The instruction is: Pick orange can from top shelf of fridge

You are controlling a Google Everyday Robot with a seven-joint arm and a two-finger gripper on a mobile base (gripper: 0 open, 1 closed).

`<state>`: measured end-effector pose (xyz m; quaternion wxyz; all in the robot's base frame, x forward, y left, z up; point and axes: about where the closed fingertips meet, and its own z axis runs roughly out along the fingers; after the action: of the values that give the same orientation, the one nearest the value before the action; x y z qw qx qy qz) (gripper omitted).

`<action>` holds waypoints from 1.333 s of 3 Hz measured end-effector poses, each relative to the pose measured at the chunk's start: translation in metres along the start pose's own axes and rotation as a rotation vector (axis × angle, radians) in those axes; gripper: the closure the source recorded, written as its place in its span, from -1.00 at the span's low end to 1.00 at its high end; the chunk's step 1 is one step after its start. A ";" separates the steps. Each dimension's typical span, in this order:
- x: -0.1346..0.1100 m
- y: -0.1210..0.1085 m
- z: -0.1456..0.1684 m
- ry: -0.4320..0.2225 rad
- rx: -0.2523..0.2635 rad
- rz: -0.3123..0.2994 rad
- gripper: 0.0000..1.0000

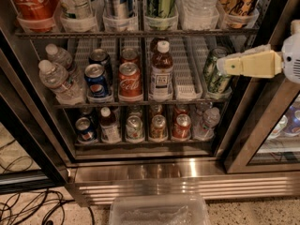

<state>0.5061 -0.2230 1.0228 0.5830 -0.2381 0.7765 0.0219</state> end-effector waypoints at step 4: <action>-0.067 -0.008 0.005 -0.274 0.179 0.014 -0.74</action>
Offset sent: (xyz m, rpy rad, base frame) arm 0.0043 0.0123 0.0435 0.0819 -0.3281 -0.1060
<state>0.5277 -0.2054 1.0846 0.7022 -0.1745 0.6901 -0.0110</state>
